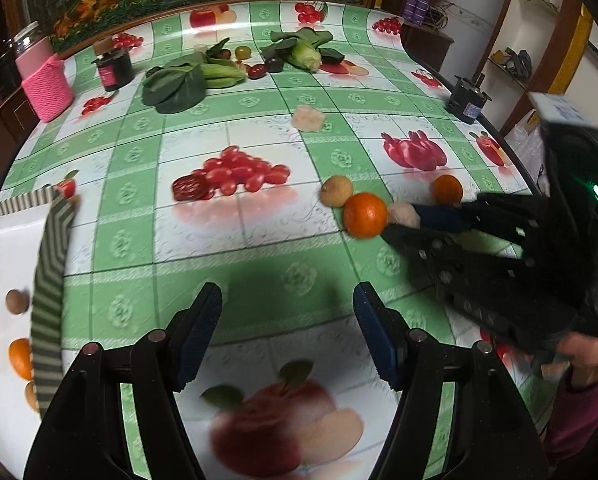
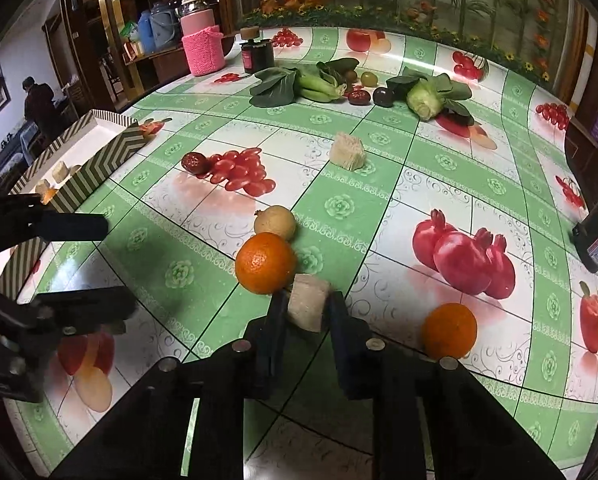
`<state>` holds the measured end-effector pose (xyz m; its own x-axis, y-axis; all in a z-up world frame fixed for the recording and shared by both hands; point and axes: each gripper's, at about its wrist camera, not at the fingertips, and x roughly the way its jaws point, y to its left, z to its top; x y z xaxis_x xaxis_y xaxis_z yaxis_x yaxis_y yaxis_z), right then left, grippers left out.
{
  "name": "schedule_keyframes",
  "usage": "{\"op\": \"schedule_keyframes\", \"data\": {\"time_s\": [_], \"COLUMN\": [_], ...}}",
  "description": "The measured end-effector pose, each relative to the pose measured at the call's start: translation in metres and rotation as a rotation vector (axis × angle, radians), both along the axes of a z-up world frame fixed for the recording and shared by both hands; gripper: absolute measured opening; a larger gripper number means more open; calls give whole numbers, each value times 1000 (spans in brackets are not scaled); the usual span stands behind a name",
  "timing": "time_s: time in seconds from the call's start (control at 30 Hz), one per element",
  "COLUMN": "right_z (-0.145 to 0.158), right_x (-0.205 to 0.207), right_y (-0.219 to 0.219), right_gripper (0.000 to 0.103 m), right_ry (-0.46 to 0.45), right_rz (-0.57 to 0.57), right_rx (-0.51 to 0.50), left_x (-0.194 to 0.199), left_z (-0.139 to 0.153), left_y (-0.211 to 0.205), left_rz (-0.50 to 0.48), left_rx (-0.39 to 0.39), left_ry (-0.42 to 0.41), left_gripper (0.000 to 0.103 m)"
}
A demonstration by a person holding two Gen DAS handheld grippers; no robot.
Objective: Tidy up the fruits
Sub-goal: 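Grasp a beige block with right tool while left tool grasps an orange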
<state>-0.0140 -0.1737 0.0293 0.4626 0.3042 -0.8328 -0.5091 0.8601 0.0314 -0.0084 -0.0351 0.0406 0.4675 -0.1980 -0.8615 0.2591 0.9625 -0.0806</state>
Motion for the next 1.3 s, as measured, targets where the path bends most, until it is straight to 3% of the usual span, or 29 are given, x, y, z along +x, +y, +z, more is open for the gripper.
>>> {"op": "schedule_keyframes", "data": {"time_s": [0.4, 0.87, 0.93, 1.0, 1.3], "right_z": [15, 11, 10, 9, 17], "right_x": [-27, -34, -33, -33, -39], "right_y": [-56, -81, -81, -81, -68], "right_gripper": [22, 22, 22, 22, 22], "right_ry": [-23, -7, -3, -2, -10], "right_rz": [-121, -160, -162, -163, -159], "right_rx": [87, 135, 140, 143, 167], "left_x": [22, 39, 40, 40, 29], "left_z": [-9, -23, -23, -22, -17], "left_y": [-47, -74, -77, -79, -62], "left_rz": [-53, -71, -79, -91, -87], "left_rx": [-26, -18, -9, 3, -11], "left_ry": [-6, 3, -11, -24, -18], "left_gripper": [67, 67, 59, 30, 28]}}
